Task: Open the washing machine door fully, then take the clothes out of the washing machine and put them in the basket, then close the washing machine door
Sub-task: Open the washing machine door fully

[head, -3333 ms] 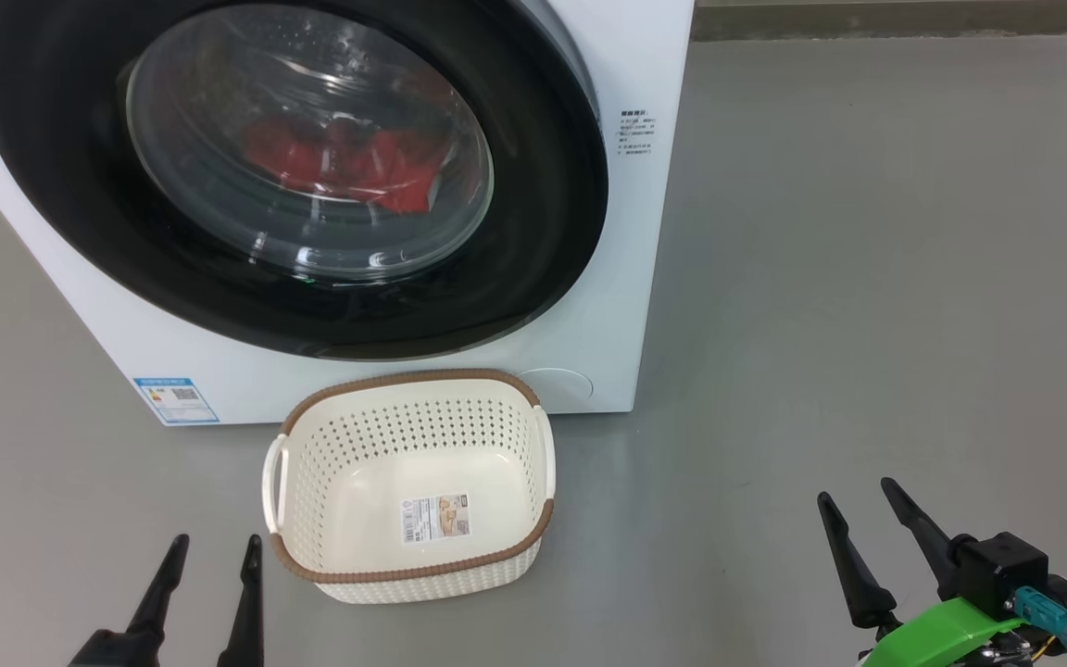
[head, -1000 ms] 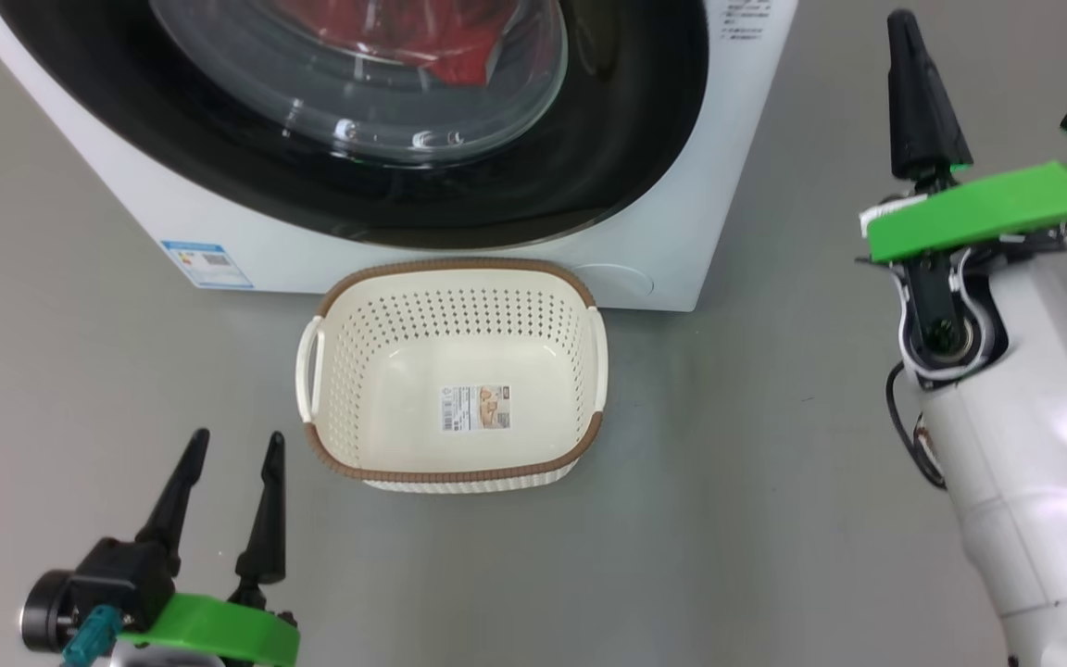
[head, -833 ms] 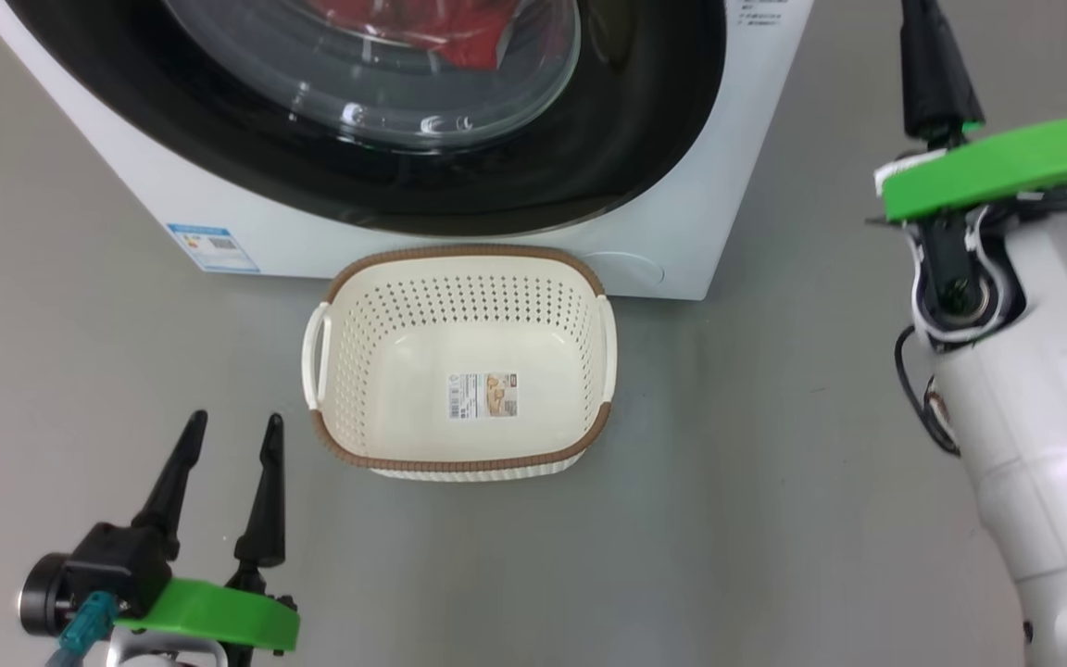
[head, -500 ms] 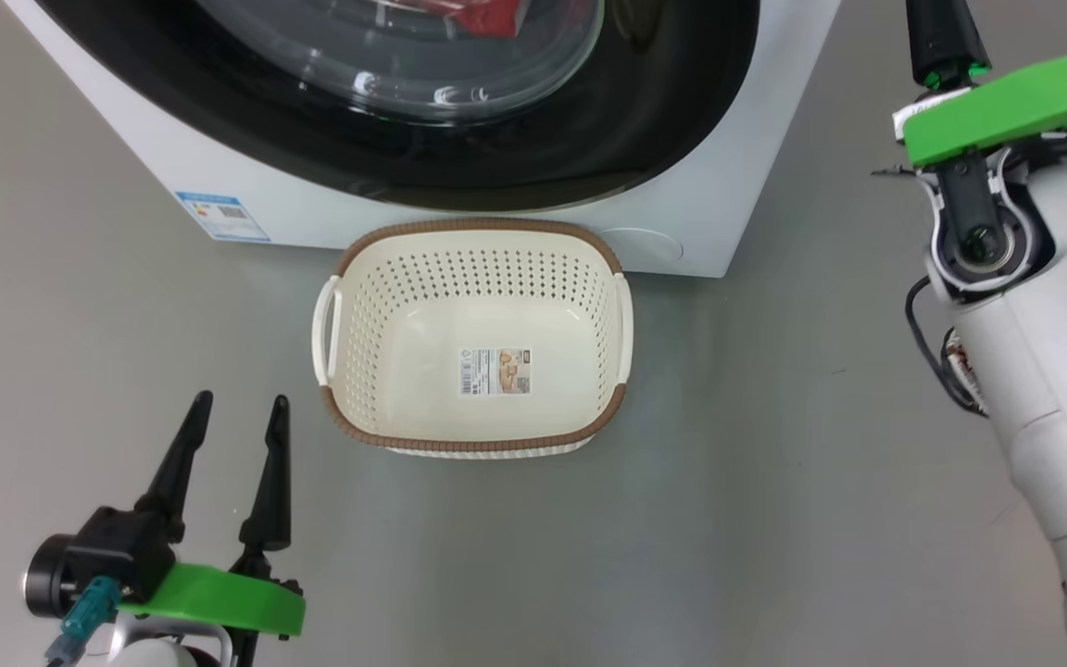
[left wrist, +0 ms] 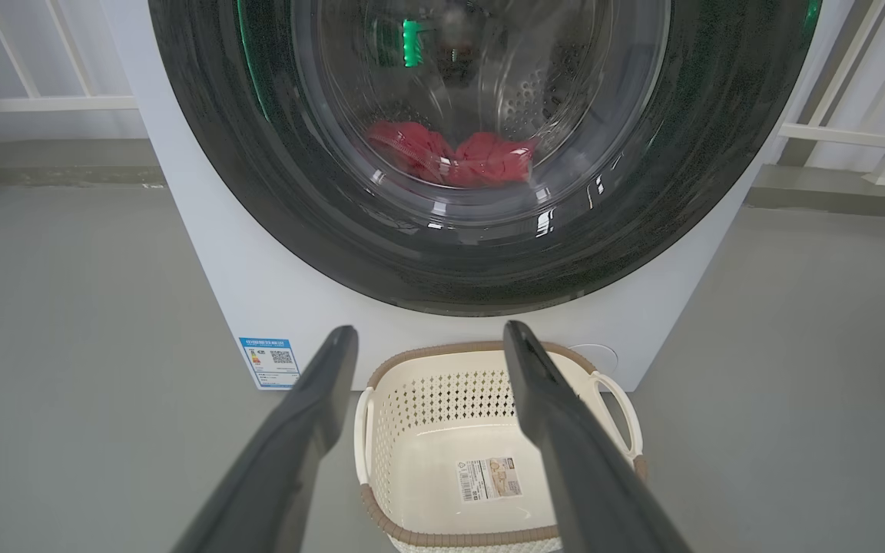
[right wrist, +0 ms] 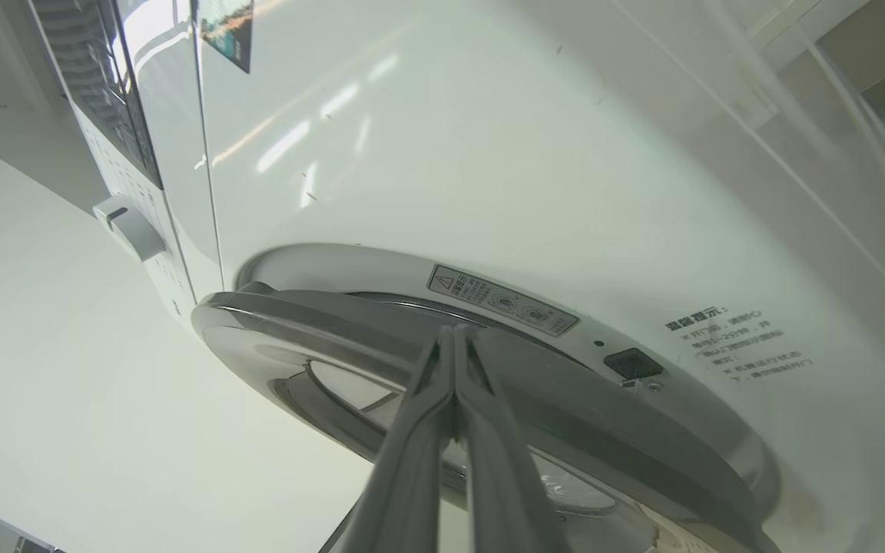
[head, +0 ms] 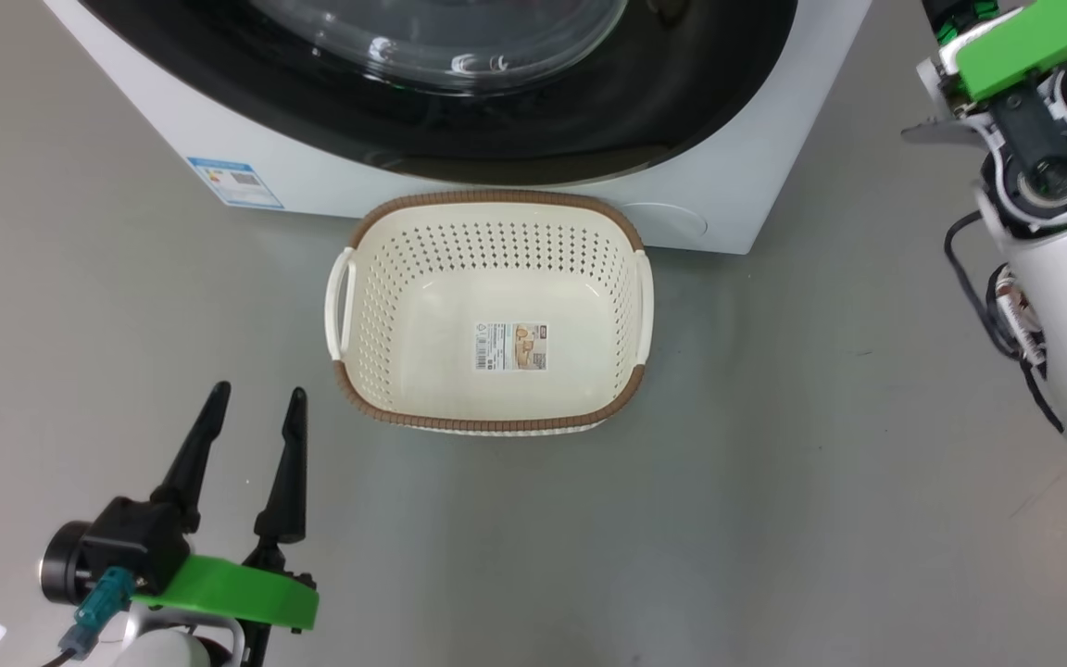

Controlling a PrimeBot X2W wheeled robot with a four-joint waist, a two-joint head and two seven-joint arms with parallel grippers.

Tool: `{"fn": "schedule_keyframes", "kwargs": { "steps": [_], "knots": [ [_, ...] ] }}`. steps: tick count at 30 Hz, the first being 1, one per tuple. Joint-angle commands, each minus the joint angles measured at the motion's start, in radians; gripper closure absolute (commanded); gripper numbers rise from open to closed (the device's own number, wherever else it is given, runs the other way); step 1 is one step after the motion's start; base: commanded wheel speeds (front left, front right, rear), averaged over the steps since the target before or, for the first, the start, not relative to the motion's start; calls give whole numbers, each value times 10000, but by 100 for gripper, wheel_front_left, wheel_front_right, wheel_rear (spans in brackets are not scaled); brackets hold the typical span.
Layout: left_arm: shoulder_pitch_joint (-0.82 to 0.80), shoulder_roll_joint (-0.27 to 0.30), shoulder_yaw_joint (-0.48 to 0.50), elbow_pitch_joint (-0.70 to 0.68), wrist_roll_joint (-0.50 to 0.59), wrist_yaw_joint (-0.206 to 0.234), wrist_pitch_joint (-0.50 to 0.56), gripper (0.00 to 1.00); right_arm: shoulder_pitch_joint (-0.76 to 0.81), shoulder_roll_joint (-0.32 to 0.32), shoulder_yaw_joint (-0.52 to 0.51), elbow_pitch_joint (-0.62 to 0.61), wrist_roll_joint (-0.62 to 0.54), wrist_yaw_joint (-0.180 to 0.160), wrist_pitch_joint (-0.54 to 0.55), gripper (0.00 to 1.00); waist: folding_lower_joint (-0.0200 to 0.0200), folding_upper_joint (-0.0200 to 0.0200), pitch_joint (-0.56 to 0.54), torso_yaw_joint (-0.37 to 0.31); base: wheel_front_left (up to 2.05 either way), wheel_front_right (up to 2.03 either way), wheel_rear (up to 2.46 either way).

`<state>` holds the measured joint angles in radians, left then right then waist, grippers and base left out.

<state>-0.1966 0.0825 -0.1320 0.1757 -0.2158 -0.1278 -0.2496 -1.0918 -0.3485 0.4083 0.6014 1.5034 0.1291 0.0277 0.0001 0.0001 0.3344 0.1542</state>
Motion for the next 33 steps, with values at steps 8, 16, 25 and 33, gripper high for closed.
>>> {"fn": "schedule_keyframes", "kwargs": {
  "steps": [8,16,25,33],
  "knots": [
    [-446,286,128,-232,-114,-29,-122,0,-661,-51,-415,-205,1324,16,1550,100,-1,-1,286,180,0,0,0],
    [-697,340,-72,-282,-219,-29,-122,0,-1480,-55,-754,390,2066,16,3245,100,-1,-1,739,375,0,0,0],
    [-942,312,-115,-370,-319,-29,-122,0,-2417,-10,-782,1424,2130,16,4190,100,-1,-1,1182,554,0,0,0],
    [-1095,334,-91,-406,-330,-29,-122,0,-2945,104,-671,2034,2001,16,4640,100,-1,-1,1460,612,0,0,0]
  ]
}}
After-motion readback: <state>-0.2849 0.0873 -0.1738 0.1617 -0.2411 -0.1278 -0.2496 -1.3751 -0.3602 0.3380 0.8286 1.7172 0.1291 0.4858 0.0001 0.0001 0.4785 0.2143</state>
